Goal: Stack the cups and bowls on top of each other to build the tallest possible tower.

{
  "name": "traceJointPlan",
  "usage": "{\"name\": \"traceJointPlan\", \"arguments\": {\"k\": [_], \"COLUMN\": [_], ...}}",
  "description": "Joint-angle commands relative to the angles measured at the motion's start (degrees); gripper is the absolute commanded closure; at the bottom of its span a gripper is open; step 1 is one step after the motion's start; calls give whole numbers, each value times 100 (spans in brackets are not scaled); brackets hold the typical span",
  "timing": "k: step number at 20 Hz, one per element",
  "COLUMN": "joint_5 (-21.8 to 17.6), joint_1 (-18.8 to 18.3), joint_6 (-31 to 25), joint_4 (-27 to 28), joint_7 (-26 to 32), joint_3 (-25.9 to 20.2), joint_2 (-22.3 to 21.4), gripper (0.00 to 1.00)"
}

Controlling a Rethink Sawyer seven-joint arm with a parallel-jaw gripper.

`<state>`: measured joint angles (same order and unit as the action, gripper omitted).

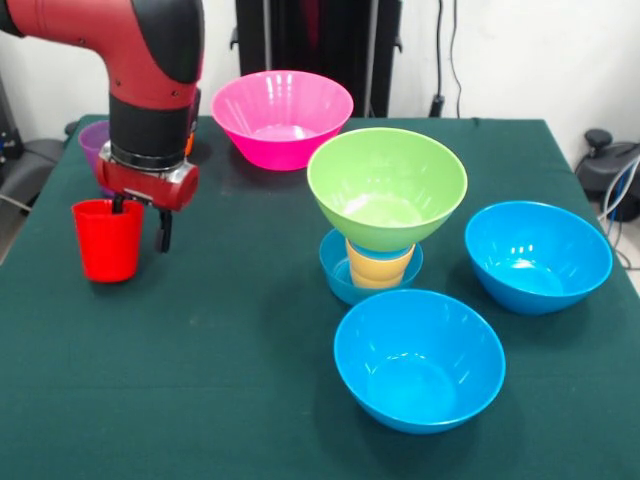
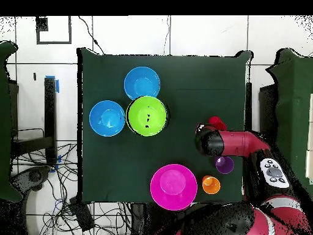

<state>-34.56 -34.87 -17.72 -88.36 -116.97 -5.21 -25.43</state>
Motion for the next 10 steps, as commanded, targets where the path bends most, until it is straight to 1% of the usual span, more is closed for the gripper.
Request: {"name": "traceJointPlan", "arguments": {"k": [1, 10], "joint_5": [-485, -437], "joint_1": [282, 291], "joint_6": [352, 424], "joint_4": [-70, -76], "joint_7": [72, 125], "joint_3": [22, 26], "joint_2": [225, 182], "gripper": [100, 100]}}
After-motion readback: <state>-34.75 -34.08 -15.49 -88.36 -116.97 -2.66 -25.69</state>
